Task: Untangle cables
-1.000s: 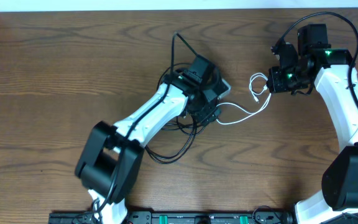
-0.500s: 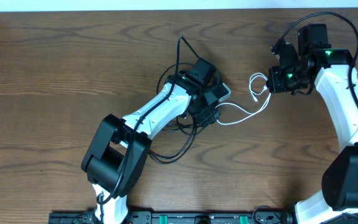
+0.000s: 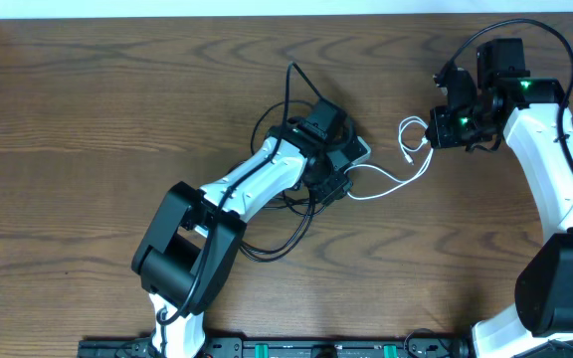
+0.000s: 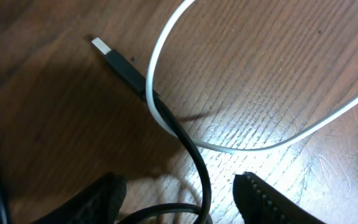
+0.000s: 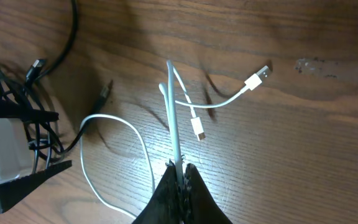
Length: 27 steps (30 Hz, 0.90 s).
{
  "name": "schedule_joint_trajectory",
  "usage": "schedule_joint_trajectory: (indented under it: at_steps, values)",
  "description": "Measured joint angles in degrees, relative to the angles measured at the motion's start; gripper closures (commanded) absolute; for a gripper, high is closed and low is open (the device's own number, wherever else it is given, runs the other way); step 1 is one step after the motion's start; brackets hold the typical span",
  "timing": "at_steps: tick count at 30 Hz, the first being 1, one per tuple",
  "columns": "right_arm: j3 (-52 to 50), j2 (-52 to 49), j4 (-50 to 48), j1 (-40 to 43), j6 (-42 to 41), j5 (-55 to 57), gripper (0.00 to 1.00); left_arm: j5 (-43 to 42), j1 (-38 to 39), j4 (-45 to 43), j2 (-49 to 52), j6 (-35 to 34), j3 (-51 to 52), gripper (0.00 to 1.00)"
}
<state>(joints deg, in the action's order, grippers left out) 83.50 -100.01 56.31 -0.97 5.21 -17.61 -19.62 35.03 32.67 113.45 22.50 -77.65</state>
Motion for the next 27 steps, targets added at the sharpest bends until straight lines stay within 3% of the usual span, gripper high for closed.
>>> schedule_joint_trajectory:
  at_steps: [6,14,21,23,27]
  values:
    - [0.0,0.0,0.0,0.0,0.0,0.0,0.98,0.0,0.3,-0.2,2.5,0.2,0.0,0.51]
    - [0.0,0.0,0.0,0.0,0.0,0.0,0.98,0.0,0.3,-0.6,2.8,-0.3,0.1,0.74]
    - [0.0,0.0,0.0,0.0,0.0,-0.2,0.99,0.0,0.5,-1.4,2.8,-1.6,0.1,0.81]
    - [0.0,0.0,0.0,0.0,0.0,-0.7,0.99,0.0,0.6,-1.5,2.8,-1.7,0.1,0.92]
    - [0.0,0.0,-1.2,0.0,-0.7,-2.0,0.99,0.0,0.7,-1.5,2.8,-3.3,0.1,0.92]
